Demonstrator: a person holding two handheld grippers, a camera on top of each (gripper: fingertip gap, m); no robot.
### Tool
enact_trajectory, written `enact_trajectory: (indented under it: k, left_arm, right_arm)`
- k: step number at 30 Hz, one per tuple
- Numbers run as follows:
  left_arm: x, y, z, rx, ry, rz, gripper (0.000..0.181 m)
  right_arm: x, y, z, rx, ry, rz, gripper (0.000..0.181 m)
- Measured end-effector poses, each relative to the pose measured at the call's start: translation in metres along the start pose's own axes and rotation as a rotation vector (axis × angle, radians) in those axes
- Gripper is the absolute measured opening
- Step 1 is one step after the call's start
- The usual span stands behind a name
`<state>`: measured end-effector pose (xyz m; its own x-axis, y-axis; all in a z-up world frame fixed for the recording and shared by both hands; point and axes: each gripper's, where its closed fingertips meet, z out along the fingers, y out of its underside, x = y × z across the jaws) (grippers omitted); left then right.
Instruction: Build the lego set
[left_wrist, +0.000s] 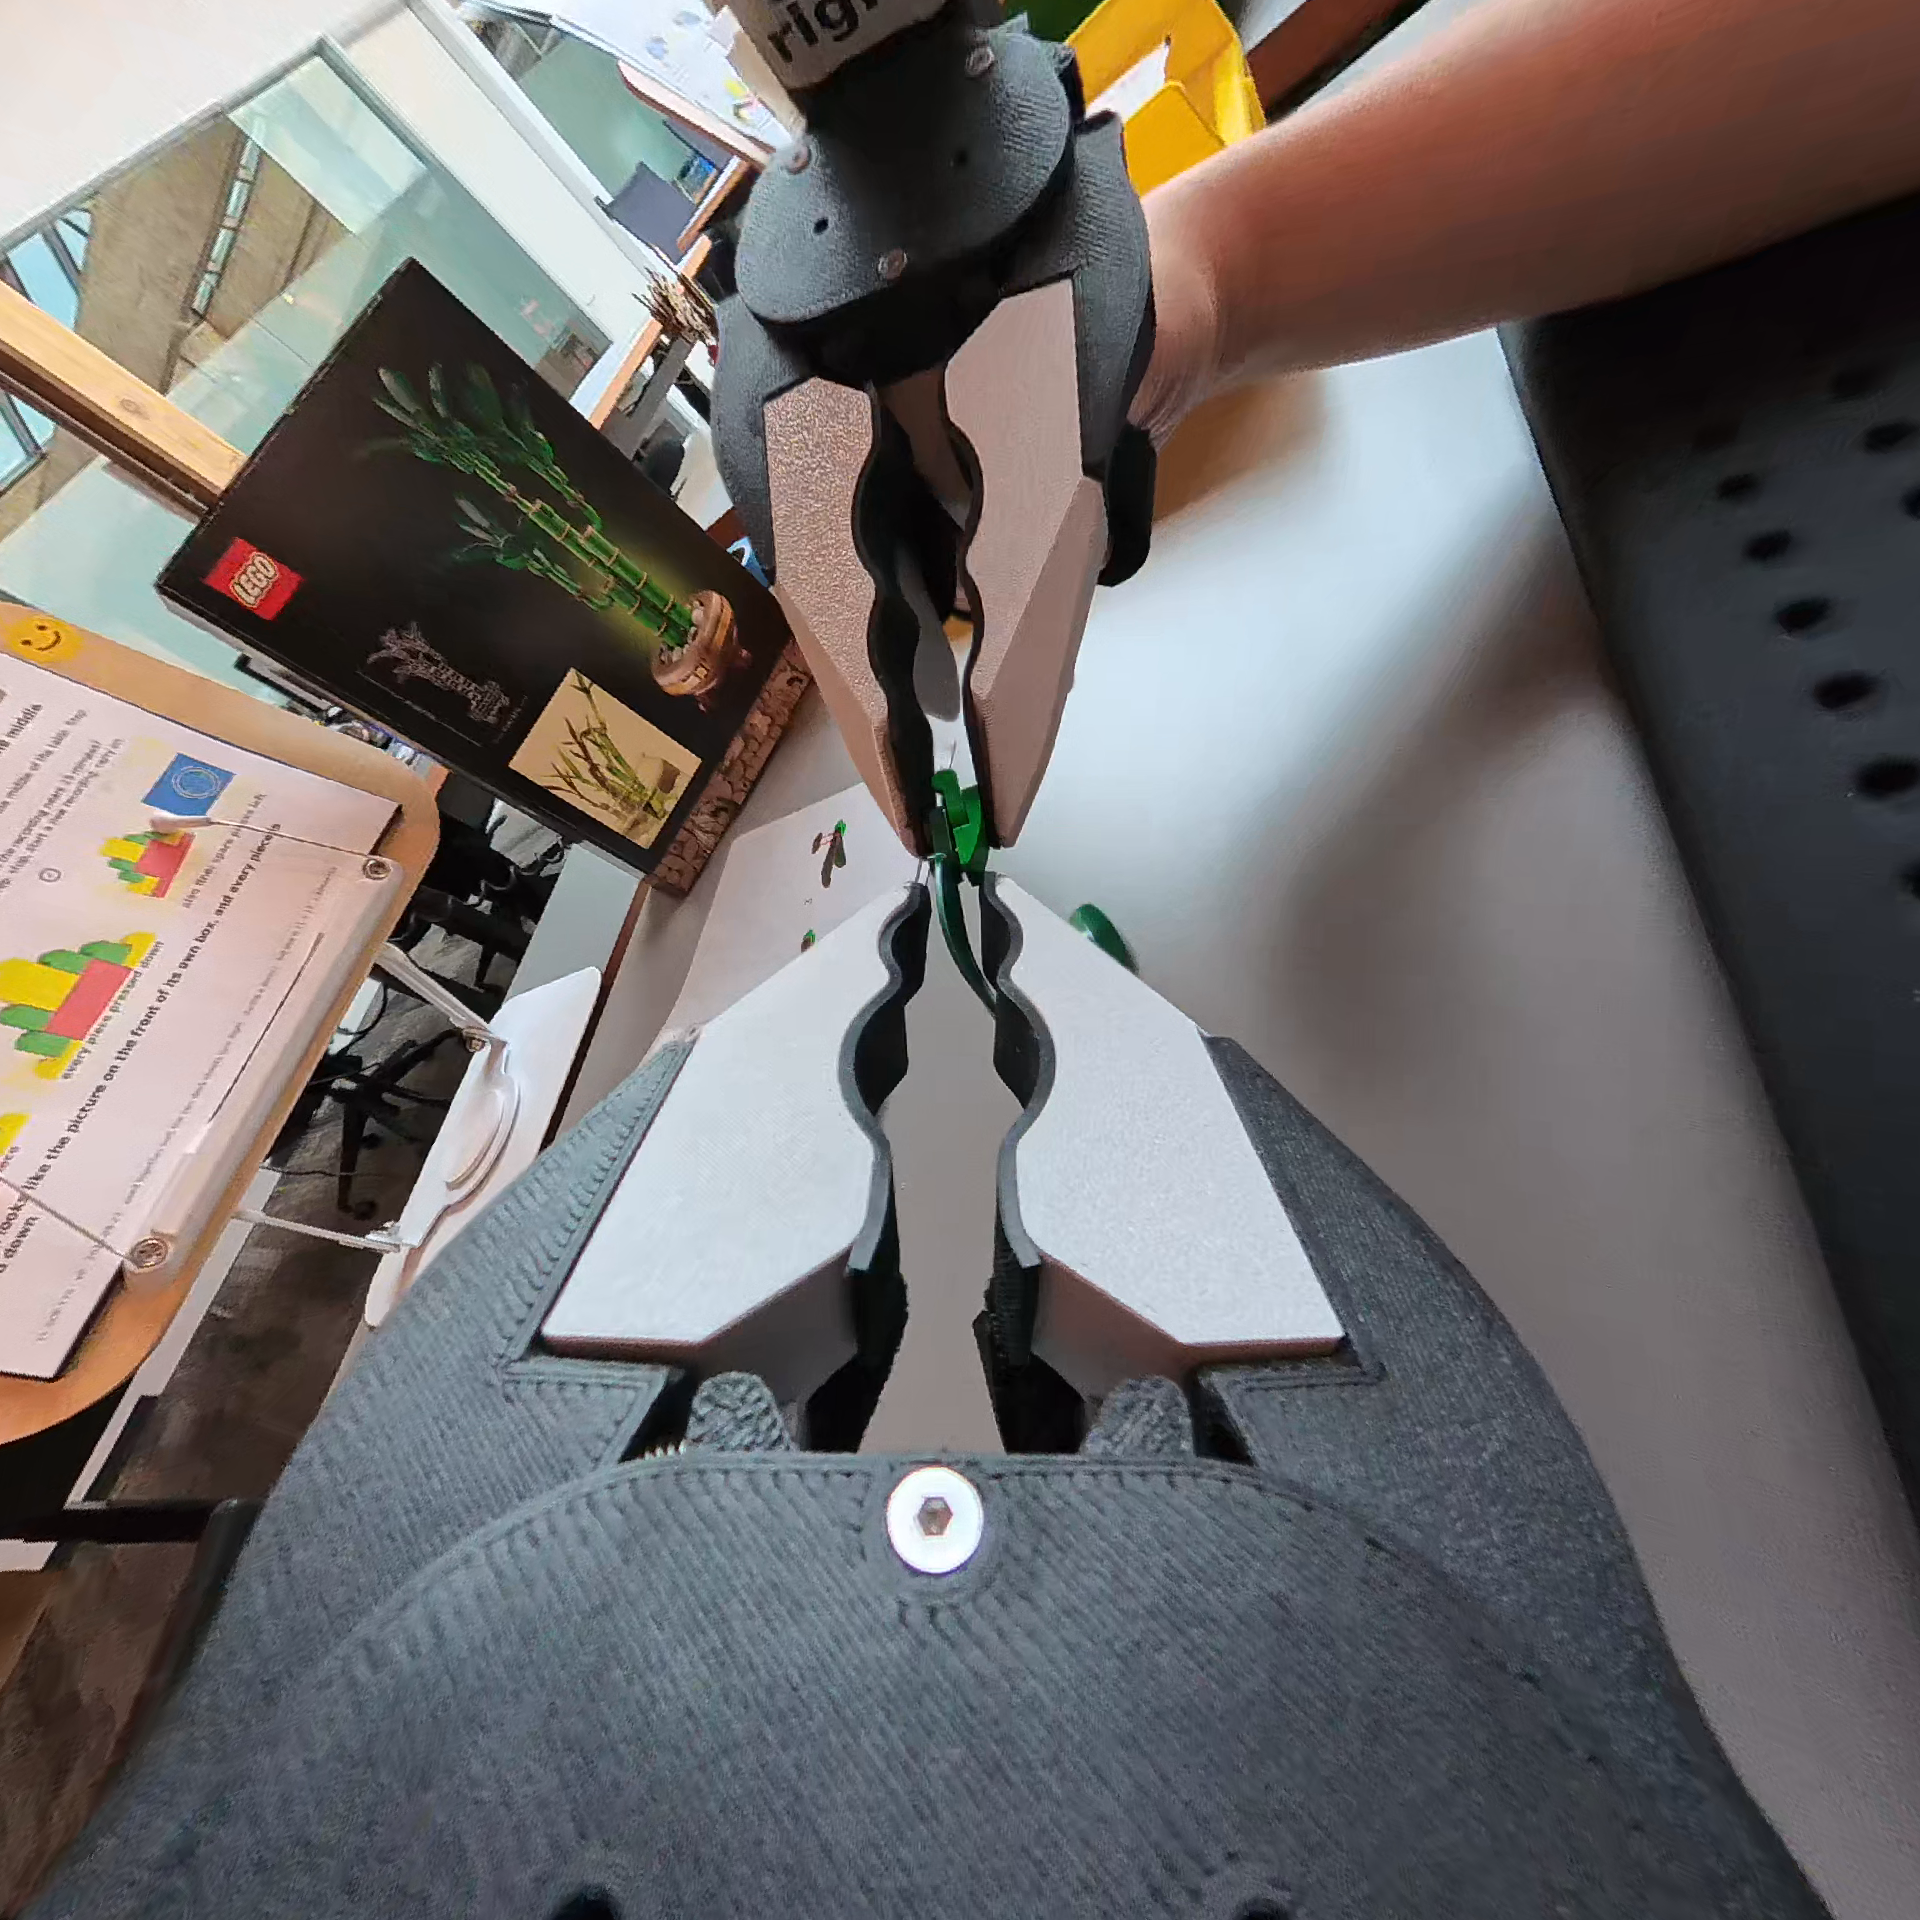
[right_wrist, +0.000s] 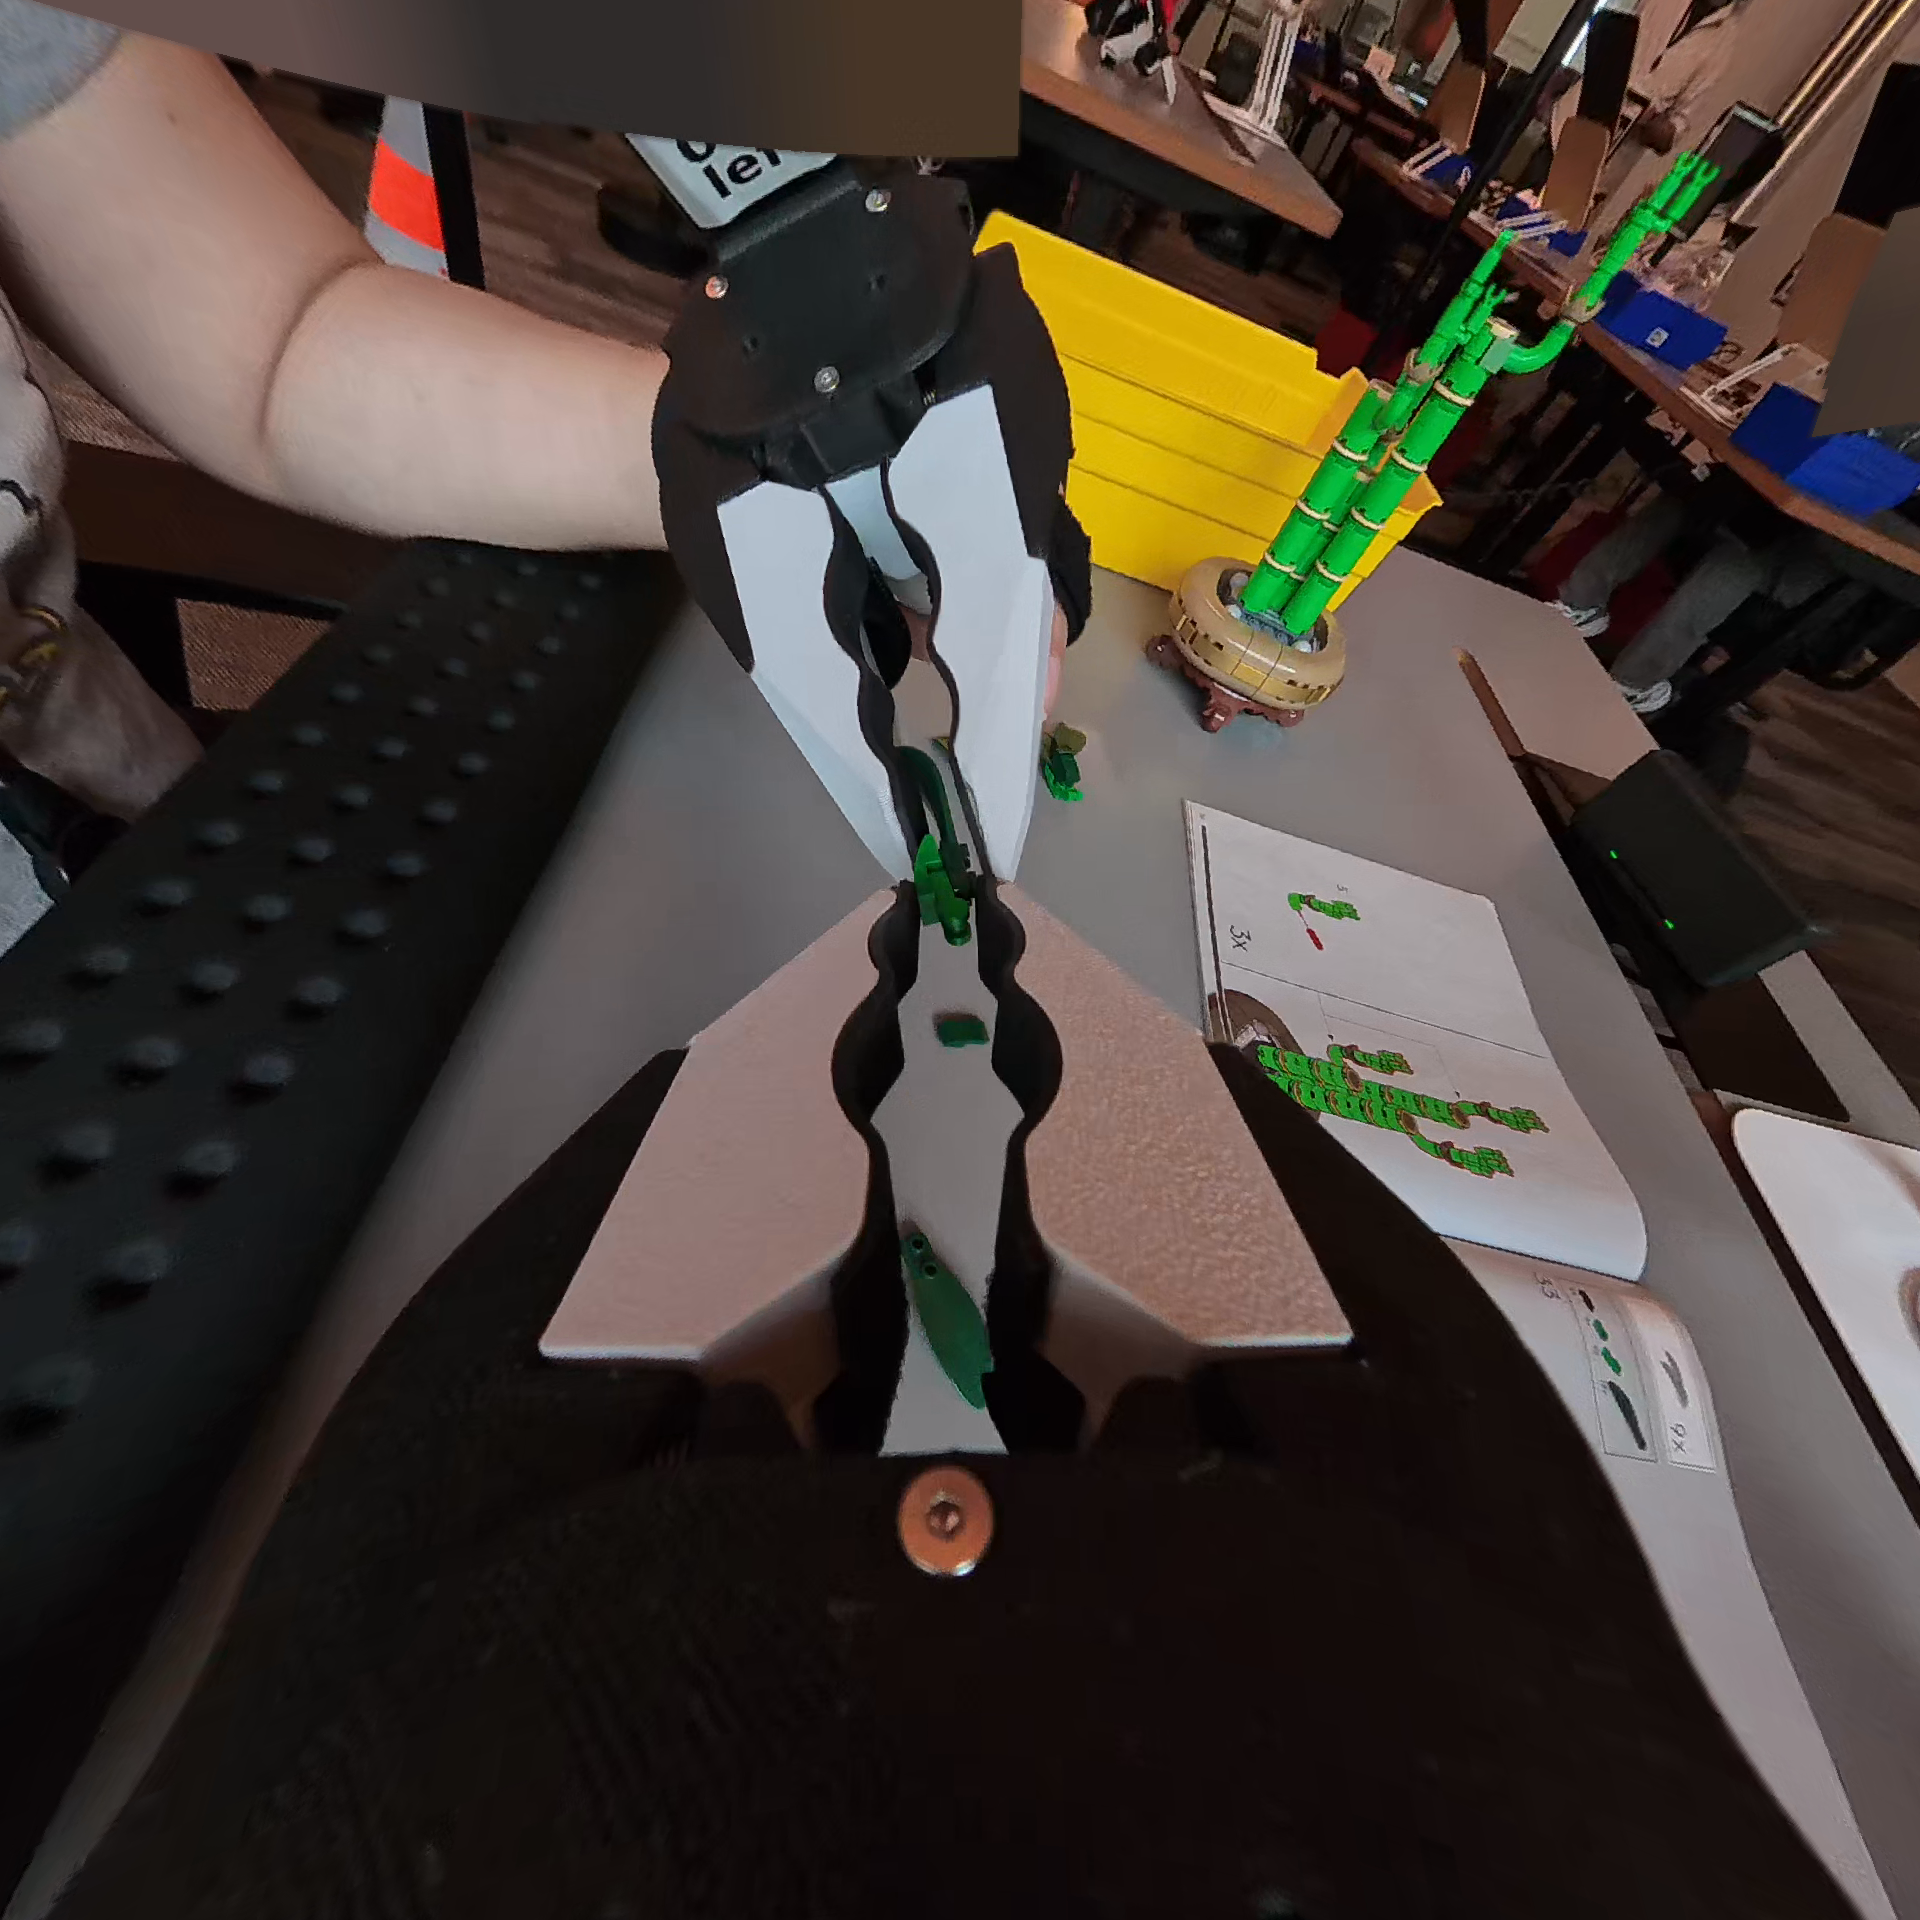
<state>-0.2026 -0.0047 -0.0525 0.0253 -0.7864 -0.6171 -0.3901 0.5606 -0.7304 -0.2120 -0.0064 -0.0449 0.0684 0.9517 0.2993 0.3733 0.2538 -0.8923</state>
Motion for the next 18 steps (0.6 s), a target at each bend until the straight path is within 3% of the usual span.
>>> enact_trajectory:
  k: [12, 18]
  left_arm:
    - [0.0004, -0.0026, -0.0026, 0.005, 0.005, 0.004, 0.005]
    - [0.0029, -0.0017, -0.0021, 0.002, 0.031, -0.026, 0.012]
  right_arm:
    - [0.0016, 0.0009, -0.0022, -0.014, 0.022, -0.033, 0.010]
    - [0.0023, -0.0003, -0.0025, -0.023, 0.040, -0.063, 0.010]
